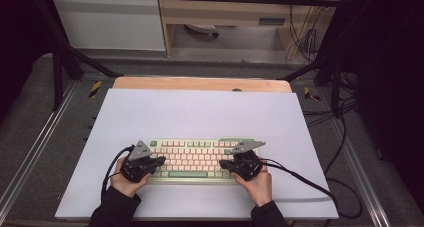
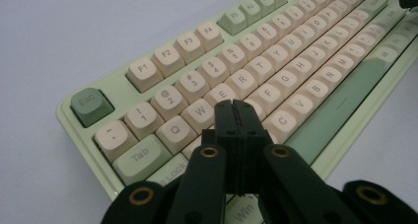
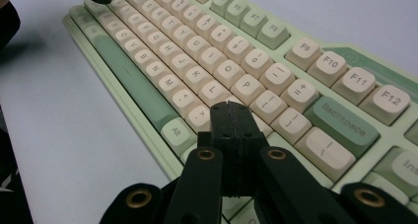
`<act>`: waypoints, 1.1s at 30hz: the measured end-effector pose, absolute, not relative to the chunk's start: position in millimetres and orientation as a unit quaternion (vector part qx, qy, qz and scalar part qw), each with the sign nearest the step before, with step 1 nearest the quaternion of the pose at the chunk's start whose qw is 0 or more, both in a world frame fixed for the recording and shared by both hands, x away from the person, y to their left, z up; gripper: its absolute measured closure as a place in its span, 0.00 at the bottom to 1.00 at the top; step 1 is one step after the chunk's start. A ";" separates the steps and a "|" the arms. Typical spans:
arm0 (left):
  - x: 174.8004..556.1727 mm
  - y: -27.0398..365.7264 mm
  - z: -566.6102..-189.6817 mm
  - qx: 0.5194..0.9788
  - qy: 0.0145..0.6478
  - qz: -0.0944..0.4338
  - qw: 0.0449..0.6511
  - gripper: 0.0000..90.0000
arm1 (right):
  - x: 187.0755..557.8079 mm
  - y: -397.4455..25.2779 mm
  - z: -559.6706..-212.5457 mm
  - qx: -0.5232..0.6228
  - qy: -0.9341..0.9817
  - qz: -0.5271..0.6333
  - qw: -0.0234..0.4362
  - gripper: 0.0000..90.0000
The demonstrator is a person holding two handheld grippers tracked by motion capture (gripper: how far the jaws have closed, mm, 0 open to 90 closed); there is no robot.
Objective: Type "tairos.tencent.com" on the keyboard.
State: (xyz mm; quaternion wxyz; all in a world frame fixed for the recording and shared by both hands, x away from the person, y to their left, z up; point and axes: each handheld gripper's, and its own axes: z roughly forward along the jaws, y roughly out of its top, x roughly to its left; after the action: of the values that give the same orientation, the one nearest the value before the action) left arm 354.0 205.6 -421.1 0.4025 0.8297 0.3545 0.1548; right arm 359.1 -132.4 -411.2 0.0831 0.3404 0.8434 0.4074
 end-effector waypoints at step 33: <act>357.1 200.4 -426.2 0.835 0.350 0.158 0.395 1.00 | 358.0 -136.5 -413.0 0.341 0.841 0.412 0.081 1.00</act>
State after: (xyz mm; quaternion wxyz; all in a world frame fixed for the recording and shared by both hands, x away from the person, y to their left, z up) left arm 357.1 200.4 -426.2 0.3955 0.8345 0.3496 0.1579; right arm 358.0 -136.5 -413.0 0.0808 0.3415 0.8408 0.4122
